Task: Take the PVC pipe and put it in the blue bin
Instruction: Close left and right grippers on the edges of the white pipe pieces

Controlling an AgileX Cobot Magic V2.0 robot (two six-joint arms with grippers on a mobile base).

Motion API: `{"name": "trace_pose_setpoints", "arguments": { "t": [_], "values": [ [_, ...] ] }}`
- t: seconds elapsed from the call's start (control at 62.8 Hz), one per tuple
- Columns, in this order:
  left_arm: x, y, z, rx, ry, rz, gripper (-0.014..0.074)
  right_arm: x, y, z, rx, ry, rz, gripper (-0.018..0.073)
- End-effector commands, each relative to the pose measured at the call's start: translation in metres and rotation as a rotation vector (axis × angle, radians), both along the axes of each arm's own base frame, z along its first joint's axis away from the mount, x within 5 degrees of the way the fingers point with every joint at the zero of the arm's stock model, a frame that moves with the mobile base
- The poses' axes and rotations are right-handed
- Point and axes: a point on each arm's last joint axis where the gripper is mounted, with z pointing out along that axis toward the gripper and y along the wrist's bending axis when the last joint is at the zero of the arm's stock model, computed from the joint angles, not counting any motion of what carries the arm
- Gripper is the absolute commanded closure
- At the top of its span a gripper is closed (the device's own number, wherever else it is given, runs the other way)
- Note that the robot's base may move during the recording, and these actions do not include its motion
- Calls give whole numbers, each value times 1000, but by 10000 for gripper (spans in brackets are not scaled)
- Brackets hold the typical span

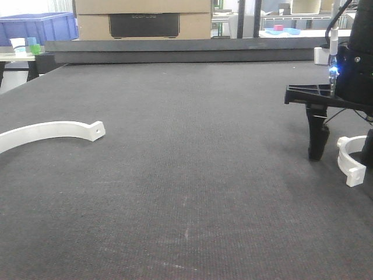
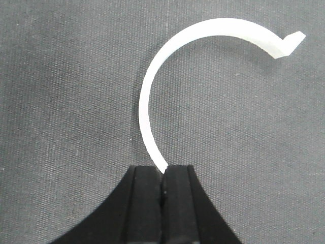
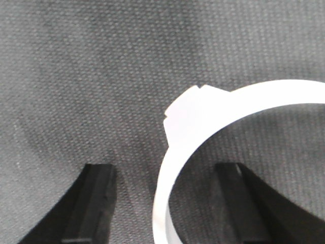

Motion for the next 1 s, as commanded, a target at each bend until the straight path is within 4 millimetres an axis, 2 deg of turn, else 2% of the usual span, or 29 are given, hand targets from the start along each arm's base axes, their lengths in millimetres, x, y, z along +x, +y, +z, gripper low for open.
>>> {"name": "trace_pose_setpoints", "arguments": {
  "t": [0.0,0.096,0.319,0.462,0.717,0.828,0.987],
  "values": [
    [0,0,1,-11,-10,7,707,1,0,1,-3,-8,3,253],
    [0,0,1,-11,-10,7,707,1,0,1,-4,-5,3,304],
    [0,0,1,-11,-10,7,707,0,0,-5,-15,32,5,532],
    [2,0,1,-10,-24,8,707,-1,-2,-6,-36,45,16,729],
    [6,0,4,-23,-85,16,707,-10,-6,-3,-84,119,182,727],
    [6,-1,4,-33,-75,17,707,-13,-8,9,-94,90,226,727],
    [3,-3,2,-55,-36,19,707,-21,-15,38,-128,-12,245,727]
  ]
}}
